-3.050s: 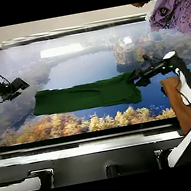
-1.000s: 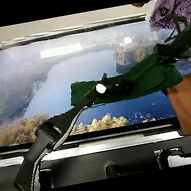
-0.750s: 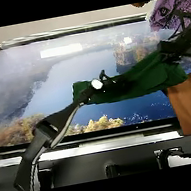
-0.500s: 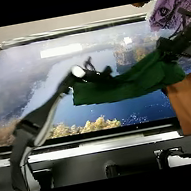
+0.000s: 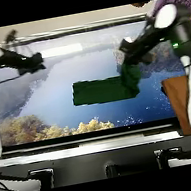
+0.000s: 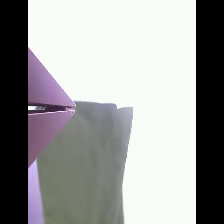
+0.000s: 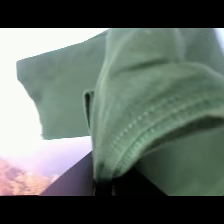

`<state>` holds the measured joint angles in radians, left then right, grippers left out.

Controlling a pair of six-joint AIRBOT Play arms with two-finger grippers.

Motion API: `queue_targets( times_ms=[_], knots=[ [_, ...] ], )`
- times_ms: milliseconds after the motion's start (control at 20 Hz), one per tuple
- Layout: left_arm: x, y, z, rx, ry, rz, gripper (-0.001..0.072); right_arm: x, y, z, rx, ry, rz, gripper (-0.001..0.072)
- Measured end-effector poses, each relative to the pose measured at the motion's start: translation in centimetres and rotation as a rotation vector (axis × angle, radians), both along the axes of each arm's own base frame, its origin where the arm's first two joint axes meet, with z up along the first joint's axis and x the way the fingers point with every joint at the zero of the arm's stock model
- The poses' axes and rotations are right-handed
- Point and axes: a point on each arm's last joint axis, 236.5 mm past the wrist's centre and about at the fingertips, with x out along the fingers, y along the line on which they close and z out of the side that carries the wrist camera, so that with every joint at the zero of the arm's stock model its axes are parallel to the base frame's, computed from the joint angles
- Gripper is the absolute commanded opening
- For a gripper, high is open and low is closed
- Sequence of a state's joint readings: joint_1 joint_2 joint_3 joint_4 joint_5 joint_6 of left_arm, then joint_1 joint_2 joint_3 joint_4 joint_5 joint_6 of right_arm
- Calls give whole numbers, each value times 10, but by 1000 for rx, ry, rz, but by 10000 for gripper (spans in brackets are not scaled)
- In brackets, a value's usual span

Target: Fold the clothes and pants, and hang the long-sleeved shirts on hangers.

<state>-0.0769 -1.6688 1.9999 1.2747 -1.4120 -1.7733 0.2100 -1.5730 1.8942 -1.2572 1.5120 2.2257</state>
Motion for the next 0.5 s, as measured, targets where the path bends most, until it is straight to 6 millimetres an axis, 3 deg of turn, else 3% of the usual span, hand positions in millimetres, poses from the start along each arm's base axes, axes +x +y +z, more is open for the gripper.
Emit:
queue_targets(
  times_ms=[200,350,500],
  knots=[
    [-5,60,18,34,-18,93,19,5,65,-24,57,18,7,23],
    [-8,83,21,43,-15,135,19,10,103,-38,112,22,6,23],
    [-9,94,22,47,-14,153,19,13,130,-50,164,33,4,23]
  ],
)
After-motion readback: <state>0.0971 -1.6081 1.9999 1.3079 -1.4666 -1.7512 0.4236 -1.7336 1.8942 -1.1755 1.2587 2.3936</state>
